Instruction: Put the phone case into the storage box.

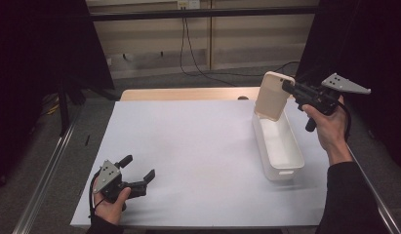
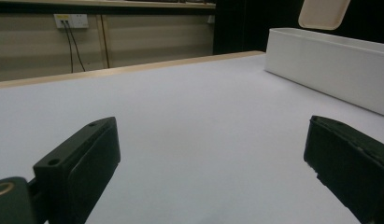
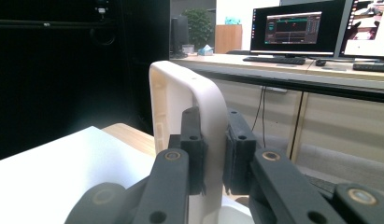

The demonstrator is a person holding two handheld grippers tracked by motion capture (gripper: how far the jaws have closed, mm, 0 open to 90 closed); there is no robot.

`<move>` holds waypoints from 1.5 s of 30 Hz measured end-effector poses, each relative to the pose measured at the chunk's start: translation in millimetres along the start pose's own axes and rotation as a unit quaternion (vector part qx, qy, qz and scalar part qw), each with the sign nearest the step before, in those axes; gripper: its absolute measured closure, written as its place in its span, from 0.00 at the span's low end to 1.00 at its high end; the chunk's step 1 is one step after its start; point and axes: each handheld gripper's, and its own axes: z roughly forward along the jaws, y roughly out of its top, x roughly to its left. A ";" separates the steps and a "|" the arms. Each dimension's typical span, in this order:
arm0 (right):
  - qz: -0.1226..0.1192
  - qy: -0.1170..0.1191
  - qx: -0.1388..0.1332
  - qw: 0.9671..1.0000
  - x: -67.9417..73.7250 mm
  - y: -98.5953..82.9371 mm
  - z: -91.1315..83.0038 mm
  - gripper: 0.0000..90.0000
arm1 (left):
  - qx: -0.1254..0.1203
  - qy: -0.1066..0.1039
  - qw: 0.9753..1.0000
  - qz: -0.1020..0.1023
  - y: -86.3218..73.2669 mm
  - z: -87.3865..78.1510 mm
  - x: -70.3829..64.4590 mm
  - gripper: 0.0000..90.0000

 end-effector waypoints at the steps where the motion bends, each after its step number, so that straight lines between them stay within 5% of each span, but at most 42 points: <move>1: -0.002 -0.002 0.000 1.000 -2.9 -1.6 0.7 0.90 | 0.000 0.000 1.000 0.002 0.2 0.1 -0.9 0.04; 13: -0.028 -0.022 0.012 0.999 -23.4 -17.9 14.0 0.90 | 0.009 -0.005 1.000 0.001 0.3 1.8 -4.4 0.04; 30: -0.008 -0.012 0.024 1.000 -44.3 -37.5 25.5 0.90 | 0.012 0.001 1.000 0.007 1.0 5.5 -3.9 0.04; 45: -0.014 -0.018 0.051 0.998 -50.3 -55.9 39.7 0.90 | 0.011 -0.001 1.000 0.002 0.4 5.4 -4.0 0.05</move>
